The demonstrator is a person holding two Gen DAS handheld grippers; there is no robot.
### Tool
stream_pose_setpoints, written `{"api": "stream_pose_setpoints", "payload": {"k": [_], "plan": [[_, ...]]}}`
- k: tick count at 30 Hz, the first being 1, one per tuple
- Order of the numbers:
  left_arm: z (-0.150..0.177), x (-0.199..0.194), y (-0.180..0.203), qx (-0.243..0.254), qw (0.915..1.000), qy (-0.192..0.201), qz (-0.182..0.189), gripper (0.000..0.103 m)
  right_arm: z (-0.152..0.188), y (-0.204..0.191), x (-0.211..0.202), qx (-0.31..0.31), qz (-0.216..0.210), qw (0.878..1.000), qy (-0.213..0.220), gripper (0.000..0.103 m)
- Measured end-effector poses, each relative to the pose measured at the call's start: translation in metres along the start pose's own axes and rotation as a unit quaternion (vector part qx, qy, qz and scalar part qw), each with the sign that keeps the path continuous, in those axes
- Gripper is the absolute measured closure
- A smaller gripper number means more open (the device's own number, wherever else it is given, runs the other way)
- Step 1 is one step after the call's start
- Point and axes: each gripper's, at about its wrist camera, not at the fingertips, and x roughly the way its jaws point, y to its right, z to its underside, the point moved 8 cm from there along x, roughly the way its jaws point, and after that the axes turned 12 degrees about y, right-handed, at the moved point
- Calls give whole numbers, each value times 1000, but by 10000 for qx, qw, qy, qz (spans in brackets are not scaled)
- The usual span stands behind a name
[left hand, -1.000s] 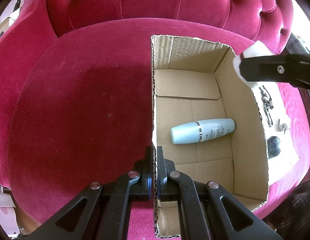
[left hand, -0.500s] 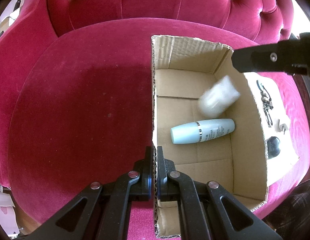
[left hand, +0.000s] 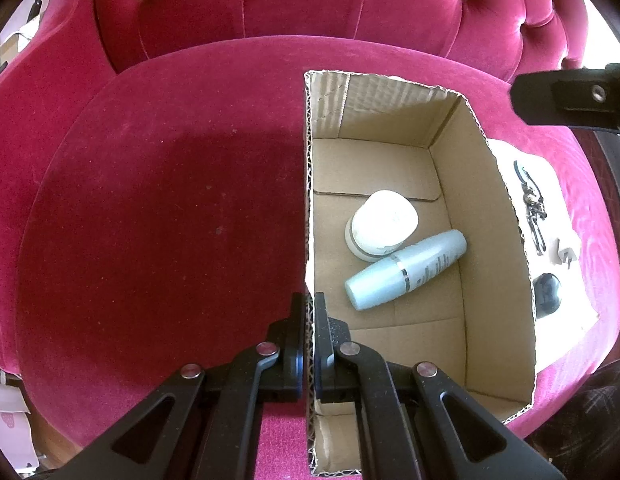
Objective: Organize rigid objects
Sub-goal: 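Move the right tool back toward the white plug charger on the paper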
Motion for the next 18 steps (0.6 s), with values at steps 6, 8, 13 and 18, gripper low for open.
{"api": "stream_pose_setpoints", "payload": {"k": [6, 8, 13, 18], "plan": [[1, 0, 0, -6, 10000, 0, -1, 100, 2, 16, -8, 161, 58, 9999, -14, 0], [1, 0, 0, -4, 10000, 0, -2, 100, 3, 21, -11, 218, 78, 9997, -20, 0], [1, 0, 0, -1, 10000, -1, -7, 100, 9, 42, -19, 356, 206, 9992, 20, 0], [1, 0, -1, 4, 10000, 5, -18, 100, 18, 66, -28, 500, 377, 9980, -2, 0]]}}
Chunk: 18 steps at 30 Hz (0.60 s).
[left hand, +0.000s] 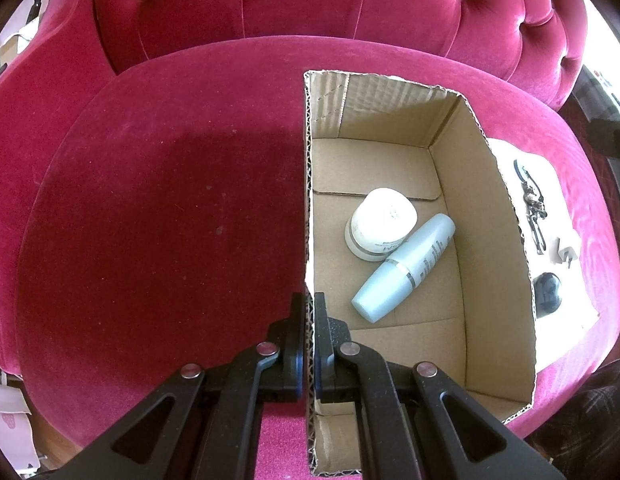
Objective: Organize rigid objects
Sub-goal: 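Move the right tool back toward the white plug charger on the paper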
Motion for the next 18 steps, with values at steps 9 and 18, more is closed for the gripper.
{"api": "stream_pose_setpoints", "payload": {"k": [9, 18], "plan": [[0, 0, 1, 5, 10000, 1, -2, 100, 19, 41, -7, 336, 255, 9991, -59, 0], [-1, -1, 1, 13, 10000, 0, -6, 100, 52, 83, 1, 722, 575, 9954, -248, 0]]}}
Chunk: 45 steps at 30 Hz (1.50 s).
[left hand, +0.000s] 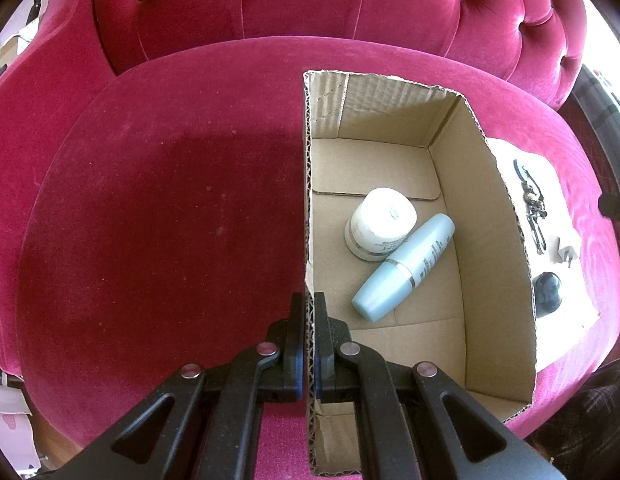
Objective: Organize rigid objects
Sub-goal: 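Move the right tool back toward the white plug charger on the paper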
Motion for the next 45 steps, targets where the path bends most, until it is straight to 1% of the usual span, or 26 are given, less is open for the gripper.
{"api": "stream_pose_setpoints", "payload": {"k": [8, 13, 19, 24, 32, 38, 39, 40, 42, 44, 45], "plan": [[0, 0, 0, 2, 10000, 3, -4, 100, 20, 19, 15, 87, 119, 9999, -76, 0], [0, -1, 0, 6, 10000, 1, -3, 100, 27, 30, 24, 109, 244, 9996, -58, 0], [0, -1, 0, 7, 10000, -2, -6, 100, 32, 39, 34, 239, 269, 9994, -11, 0], [1, -2, 0, 20, 10000, 6, -8, 101, 41, 45, 49, 352, 381, 9984, -225, 0], [0, 0, 1, 14, 10000, 1, -7, 100, 41, 55, 63, 468, 498, 9971, -332, 0], [0, 0, 1, 12, 10000, 3, -5, 101, 38, 62, 70, 591, 527, 9965, -276, 3], [0, 0, 1, 10, 10000, 2, -3, 100, 39, 63, 74, 566, 507, 9967, -281, 7], [0, 0, 1, 9, 10000, 0, -2, 100, 39, 62, 73, 547, 488, 9969, -295, 14], [0, 0, 1, 11, 10000, 2, -5, 100, 41, 62, 74, 511, 467, 9970, -357, 24], [0, 0, 1, -2, 10000, 3, -3, 100, 42, 61, 77, 504, 414, 9970, -417, 38], [0, 0, 1, 1, 10000, 1, -2, 100, 42, 59, 78, 482, 377, 9971, -446, 55]]}}
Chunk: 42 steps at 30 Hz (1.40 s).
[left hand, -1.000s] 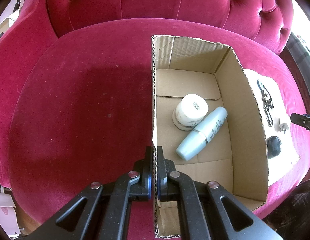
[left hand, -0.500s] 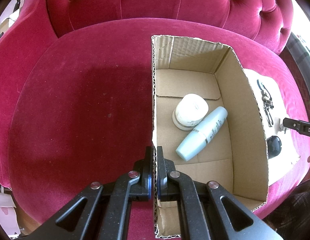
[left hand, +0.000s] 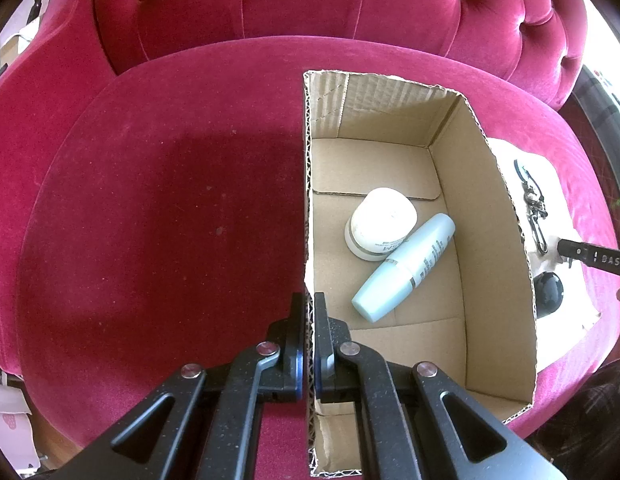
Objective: Organize rigid objects
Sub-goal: 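Move the right tool back toward the white plug charger on the paper, then grasp the white plug charger with the right tool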
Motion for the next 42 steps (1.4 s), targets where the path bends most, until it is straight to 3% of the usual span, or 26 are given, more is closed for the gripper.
{"api": "stream_pose_setpoints", "payload": {"k": [1, 31, 42], "plan": [[0, 0, 0, 7, 10000, -1, -2, 100, 0, -1, 1, -42, -5, 10000, -7, 63], [0, 1, -1, 1, 10000, -5, 8, 100, 7, -22, -39, -293, -2, 9995, 121, 63], [-1, 1, -2, -1, 10000, -6, 4, 100, -3, -51, -74, -540, -294, 9974, 384, 63]]}}
